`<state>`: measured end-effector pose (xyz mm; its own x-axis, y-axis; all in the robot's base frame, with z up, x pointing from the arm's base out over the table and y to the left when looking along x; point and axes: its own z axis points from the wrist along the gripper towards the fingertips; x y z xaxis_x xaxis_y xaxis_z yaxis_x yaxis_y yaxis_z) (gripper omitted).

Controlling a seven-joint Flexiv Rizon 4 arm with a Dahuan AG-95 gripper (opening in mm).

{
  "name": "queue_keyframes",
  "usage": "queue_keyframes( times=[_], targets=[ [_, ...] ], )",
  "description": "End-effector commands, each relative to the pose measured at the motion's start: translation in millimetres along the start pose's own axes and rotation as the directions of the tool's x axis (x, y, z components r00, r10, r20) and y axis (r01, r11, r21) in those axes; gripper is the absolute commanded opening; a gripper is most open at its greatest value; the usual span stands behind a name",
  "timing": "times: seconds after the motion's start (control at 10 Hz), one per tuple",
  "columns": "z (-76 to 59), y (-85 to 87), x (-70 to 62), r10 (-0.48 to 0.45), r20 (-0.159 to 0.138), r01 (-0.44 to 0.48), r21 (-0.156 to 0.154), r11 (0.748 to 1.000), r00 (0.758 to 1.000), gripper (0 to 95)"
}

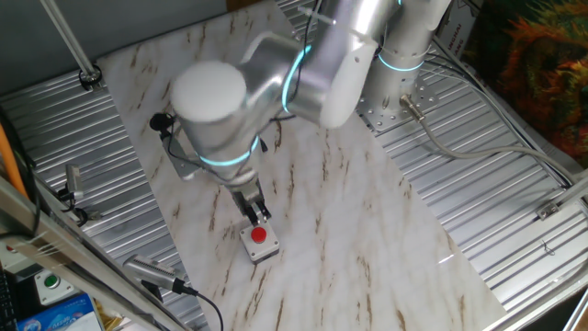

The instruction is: Press three buttons from left to right in sequence

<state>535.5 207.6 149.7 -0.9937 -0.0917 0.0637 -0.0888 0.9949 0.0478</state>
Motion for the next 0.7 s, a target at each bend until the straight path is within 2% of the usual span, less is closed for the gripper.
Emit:
queue_keyframes(
  times=[0.1, 0.2, 0.3, 0.7],
  targets=[
    [-0.4, -39.2, 4.0, -0.042, -0.001, 0.042, 0.002, 0.999, 0.999, 0.0],
    [-0.6, -46.4, 5.6, -0.05, -0.001, 0.05, 0.007, 0.999, 0.999, 0.0],
    [-1.0, -62.9, 8.5, -0.029, 0.0, 0.029, 0.006, 1.0, 1.0, 0.0],
    [5.2, -84.8, 7.9, 0.071, 0.005, -0.071, 0.032, 0.997, 0.997, 0.0]
  ],
)
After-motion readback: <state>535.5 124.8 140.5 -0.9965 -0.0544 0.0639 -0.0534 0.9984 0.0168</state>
